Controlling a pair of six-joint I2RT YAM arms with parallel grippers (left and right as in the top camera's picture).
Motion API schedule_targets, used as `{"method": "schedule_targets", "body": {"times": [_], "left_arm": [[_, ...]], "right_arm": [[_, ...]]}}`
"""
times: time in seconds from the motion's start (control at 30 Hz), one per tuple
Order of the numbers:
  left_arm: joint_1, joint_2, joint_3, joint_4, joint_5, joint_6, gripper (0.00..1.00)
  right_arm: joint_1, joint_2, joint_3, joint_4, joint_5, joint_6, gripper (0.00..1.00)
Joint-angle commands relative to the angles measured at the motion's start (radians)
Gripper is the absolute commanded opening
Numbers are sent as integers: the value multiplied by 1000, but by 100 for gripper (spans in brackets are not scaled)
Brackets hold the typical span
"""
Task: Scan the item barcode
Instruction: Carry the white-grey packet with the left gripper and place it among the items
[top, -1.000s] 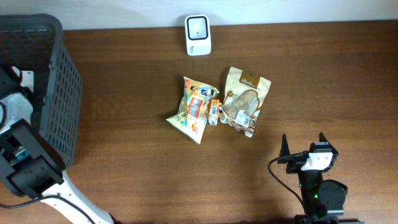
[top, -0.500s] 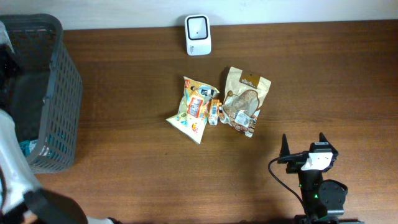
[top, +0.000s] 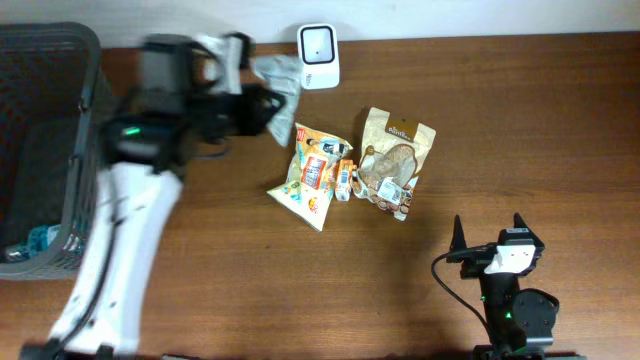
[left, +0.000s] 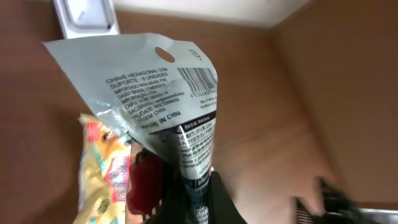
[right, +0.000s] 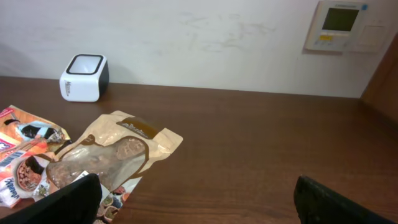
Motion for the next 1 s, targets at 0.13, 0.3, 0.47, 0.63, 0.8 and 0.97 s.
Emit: {"method": "schedule_targets", "body": {"times": [0.13, 0.3, 0.47, 0.63, 0.8, 0.97], "left_arm": [[-303, 334, 2, 32, -515, -6, 0], [-336, 494, 2, 118, -630, -64, 0], [-362, 506, 2, 132, -386, -134, 9], [-403, 506, 2, 131, -354, -133, 30], [-380, 499, 43, 123, -384, -75, 30], [-258, 391, 256, -63, -455, -3, 53]], "right_arm": [[5, -6, -9, -3, 5, -7, 98], [5, -6, -9, -3, 5, -7, 98], [5, -6, -9, -3, 5, -7, 98], [5, -6, -9, -3, 5, -7, 98], [5, -6, -9, -3, 5, -7, 98], [5, -6, -9, -3, 5, -7, 98]]}}
